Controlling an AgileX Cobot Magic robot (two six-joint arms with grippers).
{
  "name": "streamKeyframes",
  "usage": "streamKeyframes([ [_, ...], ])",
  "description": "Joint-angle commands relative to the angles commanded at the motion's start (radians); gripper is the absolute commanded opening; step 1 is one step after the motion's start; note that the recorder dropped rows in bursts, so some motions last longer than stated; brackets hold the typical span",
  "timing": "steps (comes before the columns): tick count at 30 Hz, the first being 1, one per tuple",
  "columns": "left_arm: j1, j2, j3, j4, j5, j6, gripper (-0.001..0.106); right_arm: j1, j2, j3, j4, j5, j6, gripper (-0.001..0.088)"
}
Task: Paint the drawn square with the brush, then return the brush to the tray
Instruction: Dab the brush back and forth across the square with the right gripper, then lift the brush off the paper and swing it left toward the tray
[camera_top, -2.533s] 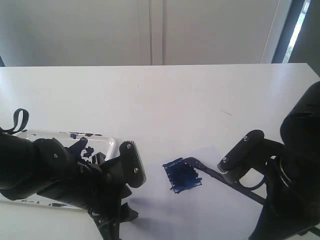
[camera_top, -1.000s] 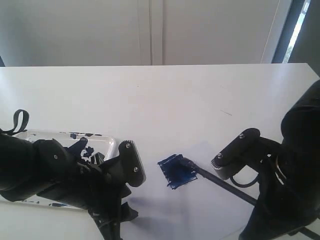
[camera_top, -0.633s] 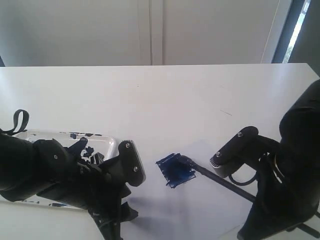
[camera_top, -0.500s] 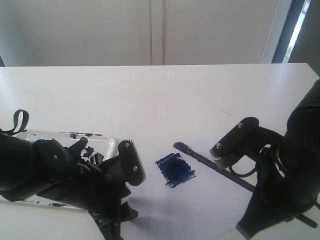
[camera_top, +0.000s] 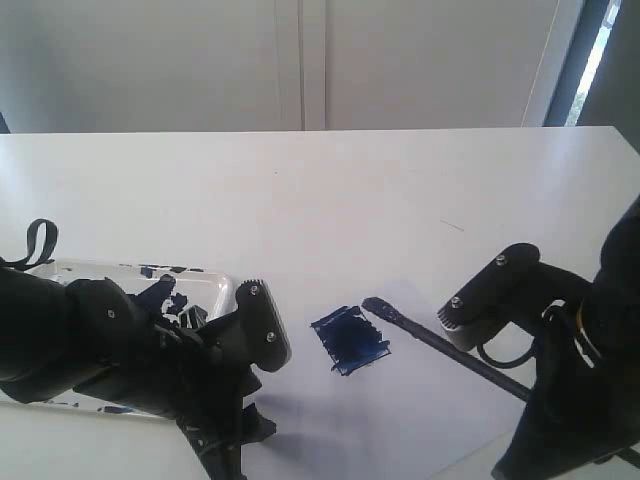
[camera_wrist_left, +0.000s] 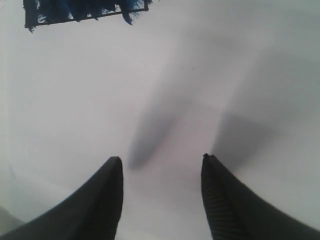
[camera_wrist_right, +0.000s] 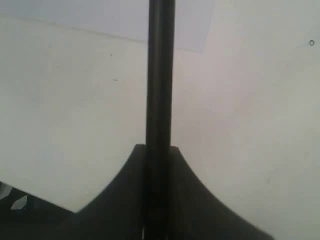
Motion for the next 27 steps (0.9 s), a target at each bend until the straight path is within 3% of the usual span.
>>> streamKeyframes([
  [9,0.000,0.000,0.000,0.000,0.000,0.000,0.054,0.000,0.075,0.000,0.004,0.000,-0.013,0.0000],
  [27,0.000,0.000,0.000,0.000,0.013,0.000,0.054,0.000,0.067,-0.004,-0.001,-0.072,-0.014,0.0000],
])
